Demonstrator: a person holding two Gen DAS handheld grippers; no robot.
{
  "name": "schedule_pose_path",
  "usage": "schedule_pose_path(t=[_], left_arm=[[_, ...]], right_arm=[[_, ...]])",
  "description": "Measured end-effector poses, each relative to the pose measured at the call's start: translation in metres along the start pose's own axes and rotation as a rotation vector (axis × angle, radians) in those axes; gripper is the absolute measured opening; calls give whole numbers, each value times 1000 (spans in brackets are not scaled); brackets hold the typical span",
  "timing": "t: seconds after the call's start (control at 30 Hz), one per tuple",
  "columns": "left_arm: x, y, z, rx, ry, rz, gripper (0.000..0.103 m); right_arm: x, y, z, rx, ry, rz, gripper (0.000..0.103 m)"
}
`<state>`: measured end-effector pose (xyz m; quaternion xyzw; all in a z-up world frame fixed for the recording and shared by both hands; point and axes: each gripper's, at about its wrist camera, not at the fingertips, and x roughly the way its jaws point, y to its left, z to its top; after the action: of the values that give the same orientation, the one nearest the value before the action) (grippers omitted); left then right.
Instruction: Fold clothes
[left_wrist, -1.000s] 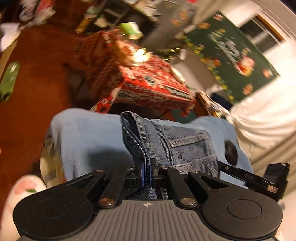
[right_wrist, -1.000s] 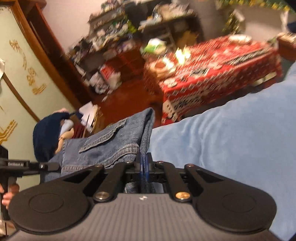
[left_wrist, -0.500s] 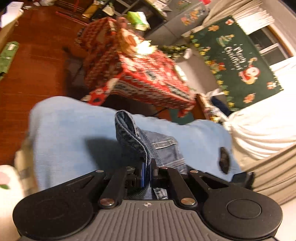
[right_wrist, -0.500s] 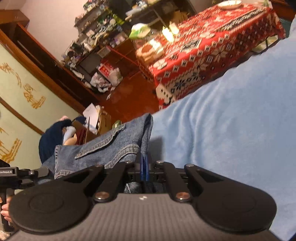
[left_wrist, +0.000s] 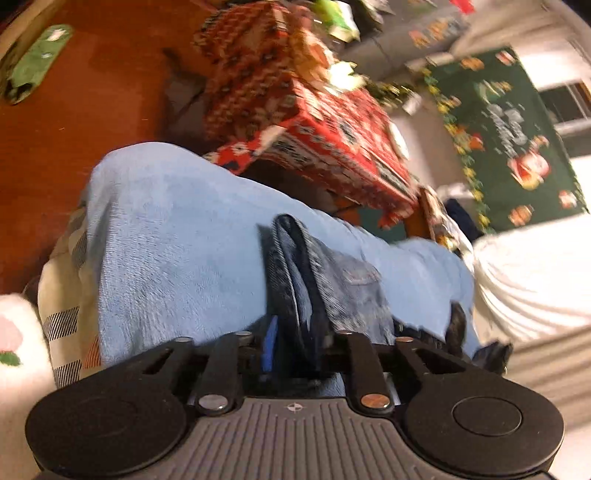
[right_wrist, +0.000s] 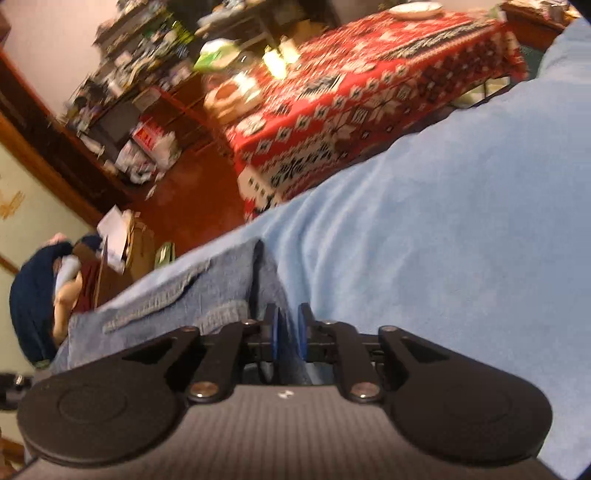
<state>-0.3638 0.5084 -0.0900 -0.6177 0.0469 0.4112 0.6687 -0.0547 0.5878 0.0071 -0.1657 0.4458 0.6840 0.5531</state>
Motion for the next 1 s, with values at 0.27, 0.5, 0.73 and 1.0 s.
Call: schedule_pose_path(t=[0.27, 0.5, 0.73, 1.0], left_arm=[[-22, -11, -23, 284, 72, -134, 57], [-12, 12, -23, 222, 148, -188, 44], [-16, 40, -5, -109, 256, -231, 16], [-20, 51, -15, -94, 227, -255, 46]], right_arm=[[-95, 28, -48, 72, -109, 47, 16], [-130, 72, -116, 91, -129, 100, 20], [-158, 116, -180, 106, -145, 155, 21], [-145, 156, -234, 186, -134, 182, 23]])
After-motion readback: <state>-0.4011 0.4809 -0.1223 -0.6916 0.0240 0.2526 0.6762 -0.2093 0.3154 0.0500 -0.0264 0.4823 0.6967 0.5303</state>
